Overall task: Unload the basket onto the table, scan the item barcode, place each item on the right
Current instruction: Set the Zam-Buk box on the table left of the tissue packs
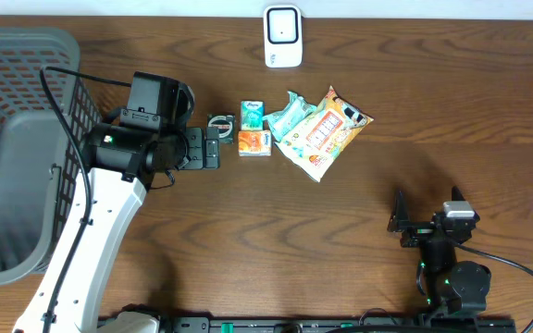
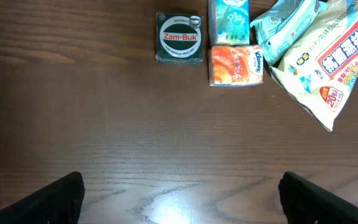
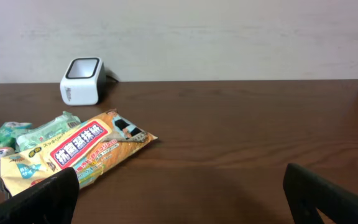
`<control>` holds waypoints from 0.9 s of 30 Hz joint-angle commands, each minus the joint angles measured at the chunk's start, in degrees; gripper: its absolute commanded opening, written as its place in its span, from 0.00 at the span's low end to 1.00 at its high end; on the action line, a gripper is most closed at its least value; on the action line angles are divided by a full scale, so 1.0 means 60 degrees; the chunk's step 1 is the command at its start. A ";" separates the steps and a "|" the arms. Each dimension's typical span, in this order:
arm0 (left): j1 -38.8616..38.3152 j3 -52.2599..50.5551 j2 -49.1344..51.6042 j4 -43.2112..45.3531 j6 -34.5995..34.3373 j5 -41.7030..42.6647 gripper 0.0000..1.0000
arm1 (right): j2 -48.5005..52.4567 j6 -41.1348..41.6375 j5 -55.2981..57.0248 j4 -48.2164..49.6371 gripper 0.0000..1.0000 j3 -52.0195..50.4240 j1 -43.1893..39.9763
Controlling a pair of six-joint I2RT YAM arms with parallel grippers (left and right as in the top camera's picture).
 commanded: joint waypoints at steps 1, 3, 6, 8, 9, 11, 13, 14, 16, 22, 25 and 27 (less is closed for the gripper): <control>0.0011 0.0106 -0.0062 -0.0004 0.0058 -0.0051 0.98 | -0.0047 -0.0109 0.0044 -0.0044 0.99 -0.0015 0.0022; 0.0011 0.0106 -0.0062 -0.0004 0.0058 -0.0051 0.98 | -0.0047 -0.0109 0.0044 -0.0044 0.99 -0.0015 0.0022; 0.0011 0.0106 -0.0062 -0.0004 0.0058 -0.0051 0.98 | -0.0047 -0.0109 0.0044 -0.0044 0.99 -0.0015 0.0022; 0.0011 0.0106 -0.0066 -0.0004 0.0058 -0.0051 0.98 | -0.0047 -0.0109 0.0047 -0.0044 0.99 -0.0015 0.0022; 0.0011 0.0106 -0.0062 -0.0004 0.0058 -0.0051 0.98 | -0.0047 -0.0109 0.0047 -0.0044 0.99 -0.0015 0.0022; 0.0011 0.0106 -0.0062 -0.0004 0.0058 -0.0051 0.98 | -0.0047 -0.0109 0.0047 -0.0044 0.99 -0.0015 0.0022; 0.0011 0.0106 -0.0062 -0.0004 0.0058 -0.0051 0.97 | -0.0047 -0.0109 0.0044 -0.0040 0.99 -0.0015 0.0022; 0.0011 0.0106 -0.0062 -0.0004 0.0058 -0.0051 0.98 | -0.0047 -0.0109 0.0047 -0.0044 0.99 -0.0015 0.0022; 0.0011 0.0106 -0.0066 -0.0004 0.0058 -0.0051 0.98 | -0.0047 -0.0117 0.0102 -0.0044 0.99 -0.0015 0.0022; 0.0011 0.0106 -0.0062 -0.0004 0.0058 -0.0055 0.98 | -0.0047 -0.0113 0.0153 -0.0044 0.99 -0.0011 0.0022; 0.0011 0.0106 -0.0062 -0.0004 0.0058 -0.0055 0.97 | -0.0047 -0.0113 0.0153 -0.0044 0.99 -0.0011 0.0022; 0.0011 0.0106 -0.0062 -0.0004 0.0058 -0.0051 0.98 | -0.0047 -0.0113 0.0153 -0.0044 0.99 -0.0011 0.0022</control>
